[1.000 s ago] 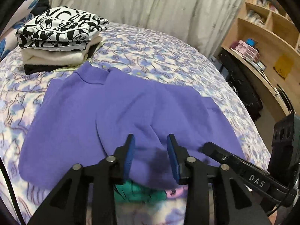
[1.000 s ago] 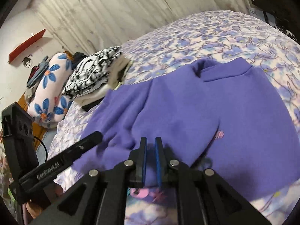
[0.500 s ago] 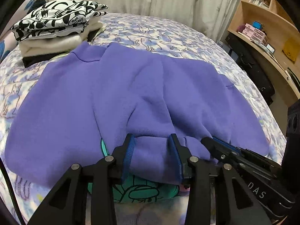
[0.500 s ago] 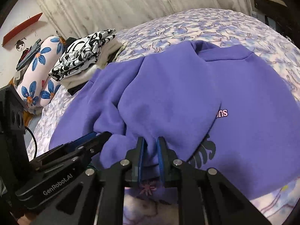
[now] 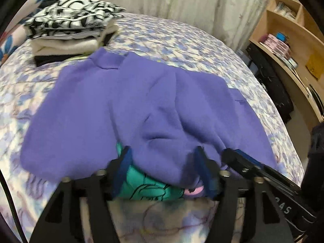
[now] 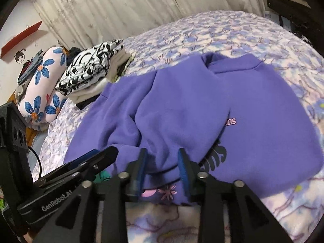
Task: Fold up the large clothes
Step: 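Open both grippers and withdraw from the folded hoodie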
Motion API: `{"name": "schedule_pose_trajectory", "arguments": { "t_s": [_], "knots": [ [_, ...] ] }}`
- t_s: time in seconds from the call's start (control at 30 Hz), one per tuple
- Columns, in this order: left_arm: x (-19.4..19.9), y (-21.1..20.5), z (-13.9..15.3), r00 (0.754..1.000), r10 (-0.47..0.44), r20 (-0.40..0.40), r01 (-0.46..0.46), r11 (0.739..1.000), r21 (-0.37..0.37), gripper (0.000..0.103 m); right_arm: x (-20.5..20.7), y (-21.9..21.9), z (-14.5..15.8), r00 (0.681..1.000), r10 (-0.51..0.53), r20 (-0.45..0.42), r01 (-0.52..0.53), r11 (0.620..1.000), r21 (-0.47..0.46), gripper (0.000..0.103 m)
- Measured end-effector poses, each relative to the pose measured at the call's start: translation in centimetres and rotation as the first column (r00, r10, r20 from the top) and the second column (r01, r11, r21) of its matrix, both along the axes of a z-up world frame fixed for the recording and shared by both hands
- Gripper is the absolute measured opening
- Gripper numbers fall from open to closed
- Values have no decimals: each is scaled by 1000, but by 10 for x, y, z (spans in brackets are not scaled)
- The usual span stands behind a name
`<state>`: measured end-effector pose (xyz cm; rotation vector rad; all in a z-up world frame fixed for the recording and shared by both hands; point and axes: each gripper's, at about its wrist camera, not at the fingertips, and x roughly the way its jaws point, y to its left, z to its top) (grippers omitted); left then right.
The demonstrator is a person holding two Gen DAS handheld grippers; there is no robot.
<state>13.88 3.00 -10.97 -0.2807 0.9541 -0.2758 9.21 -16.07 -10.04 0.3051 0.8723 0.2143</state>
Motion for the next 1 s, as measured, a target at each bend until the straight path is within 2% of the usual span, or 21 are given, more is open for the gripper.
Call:
{"name": "schedule_pose_trajectory", "arguments": {
  "t_s": [0.07,0.17,0.37,0.53,0.67,0.83,1.0],
  "knots": [
    [-8,9,7,1000,20,10,-20,999,-28,82,-6,0,8,1000,3,10,-3,1000,8,35],
    [-20,20,18,1000,25,10,-25,998,-54,83,-15,3,20,999,5,32,-5,1000,6,35],
    [-48,38,36,999,37,27,-36,998,-45,83,-34,12,40,997,11,75,-10,1000,-11,35],
    [-66,57,38,999,49,-1,-49,995,-85,84,-47,21,50,995,25,98,-22,999,-27,35],
    [-74,75,26,997,69,-43,-74,986,-149,85,-55,31,51,993,39,115,-31,997,-67,35],
    [-73,93,-8,991,89,-101,-111,963,-244,86,-56,39,42,992,54,115,-44,995,-88,35],
    [-61,105,-41,981,133,-143,-171,939,-299,85,-49,45,27,995,57,88,-48,994,-102,35]
  ]
}}
